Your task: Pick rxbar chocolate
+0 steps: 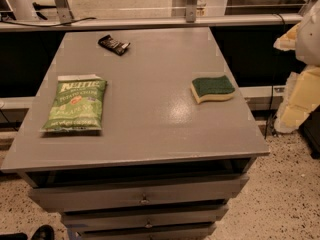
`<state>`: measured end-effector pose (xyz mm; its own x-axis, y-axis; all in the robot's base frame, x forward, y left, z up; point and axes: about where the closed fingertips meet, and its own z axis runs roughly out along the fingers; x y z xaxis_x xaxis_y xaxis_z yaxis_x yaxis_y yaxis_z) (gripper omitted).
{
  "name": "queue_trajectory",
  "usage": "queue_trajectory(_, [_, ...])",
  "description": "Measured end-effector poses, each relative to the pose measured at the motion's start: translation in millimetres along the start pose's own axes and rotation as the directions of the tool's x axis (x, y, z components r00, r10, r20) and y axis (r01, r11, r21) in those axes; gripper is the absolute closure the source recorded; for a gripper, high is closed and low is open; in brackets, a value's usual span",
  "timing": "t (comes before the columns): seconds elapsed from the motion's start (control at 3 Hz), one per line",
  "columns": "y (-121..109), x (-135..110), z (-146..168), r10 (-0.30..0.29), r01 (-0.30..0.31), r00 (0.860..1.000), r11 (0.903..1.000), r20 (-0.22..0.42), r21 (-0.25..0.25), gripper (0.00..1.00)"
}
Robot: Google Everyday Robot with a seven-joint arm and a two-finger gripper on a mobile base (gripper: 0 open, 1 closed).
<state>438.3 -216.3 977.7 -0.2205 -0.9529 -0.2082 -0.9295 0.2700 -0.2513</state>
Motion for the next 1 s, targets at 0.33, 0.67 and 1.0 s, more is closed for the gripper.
queue_trajectory(0.33, [0,0,0,0.0,0.0,1.0,1.0,0.0,0.0,0.0])
queue_trajectory(0.67, [-8,-19,15,0.008,-0.008,0.998,1.0,0.057,0.001,0.0])
queue_trajectory(1.0, [-33,-61,47,0.009,-0.011,0.991,0.9999,0.137,0.012,0.0])
